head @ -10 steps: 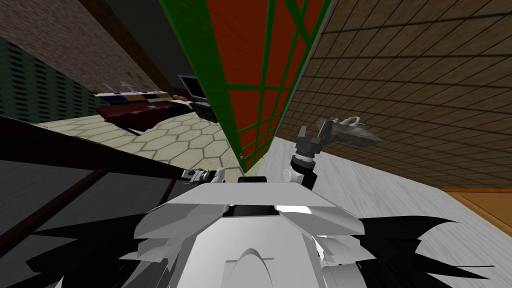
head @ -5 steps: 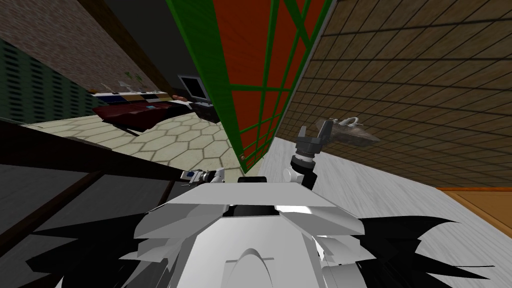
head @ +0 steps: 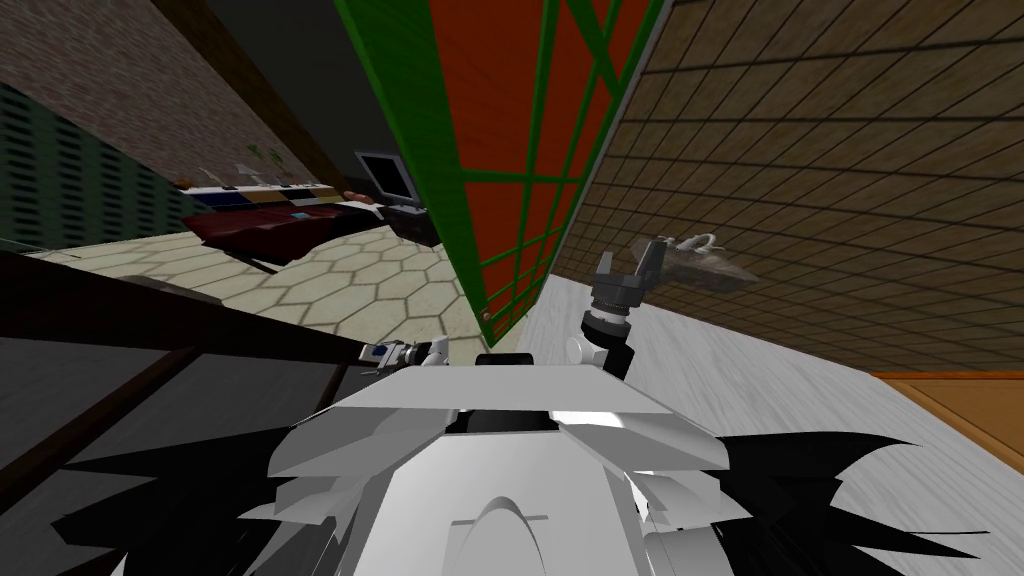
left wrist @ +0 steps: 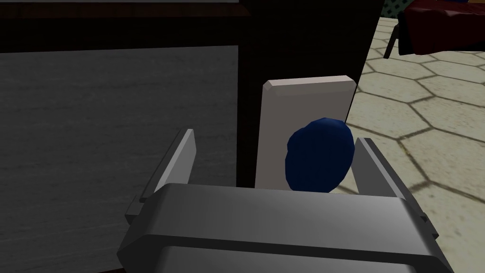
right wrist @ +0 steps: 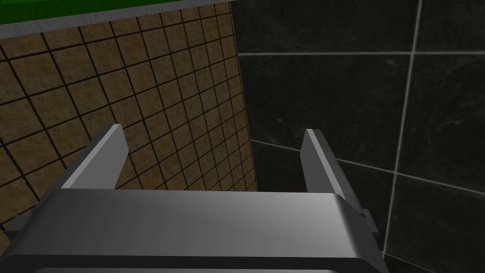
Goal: Push the door open
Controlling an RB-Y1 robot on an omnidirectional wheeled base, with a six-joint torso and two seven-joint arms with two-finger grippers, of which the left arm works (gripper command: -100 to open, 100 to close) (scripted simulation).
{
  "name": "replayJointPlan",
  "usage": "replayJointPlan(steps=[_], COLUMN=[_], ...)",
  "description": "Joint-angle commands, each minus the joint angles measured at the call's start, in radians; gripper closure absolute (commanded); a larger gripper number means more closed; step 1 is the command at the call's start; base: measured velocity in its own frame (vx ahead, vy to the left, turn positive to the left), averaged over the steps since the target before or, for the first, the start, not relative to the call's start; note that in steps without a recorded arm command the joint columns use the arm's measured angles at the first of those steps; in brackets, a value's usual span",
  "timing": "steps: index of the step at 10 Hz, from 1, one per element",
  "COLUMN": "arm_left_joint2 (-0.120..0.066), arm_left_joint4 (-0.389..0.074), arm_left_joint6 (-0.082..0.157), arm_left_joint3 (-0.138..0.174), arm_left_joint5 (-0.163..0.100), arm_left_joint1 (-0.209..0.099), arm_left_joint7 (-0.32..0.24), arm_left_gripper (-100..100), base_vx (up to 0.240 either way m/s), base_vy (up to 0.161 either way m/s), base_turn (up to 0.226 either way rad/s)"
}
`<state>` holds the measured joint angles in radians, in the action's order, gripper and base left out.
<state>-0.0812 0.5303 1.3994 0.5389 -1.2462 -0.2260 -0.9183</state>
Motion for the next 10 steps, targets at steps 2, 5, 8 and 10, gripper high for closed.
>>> replayJointPlan(steps=[2,5,8,10], arm_left_joint2=[0.001,0.002,0.002,0.004], arm_left_joint4=[0.015,0.012,0.009,0.006], arm_left_joint6=[0.037,0.049,0.061,0.073], arm_left_joint3=[0.026,0.038,0.050,0.061], arm_left_joint5=[-0.021,-0.032,-0.043,-0.054], arm_left_joint1=[0.005,0.004,0.002,0.001], arm_left_joint7=[-0.007,-0.005,-0.003,-0.001], arm_left_gripper=[100,100,100,100], base_vx=[0.012,0.013,0.005,0.026], base_vy=[0.044,0.037,0.022,0.073], base_turn=[-0.033,-0.025,-0.013,-0.060])
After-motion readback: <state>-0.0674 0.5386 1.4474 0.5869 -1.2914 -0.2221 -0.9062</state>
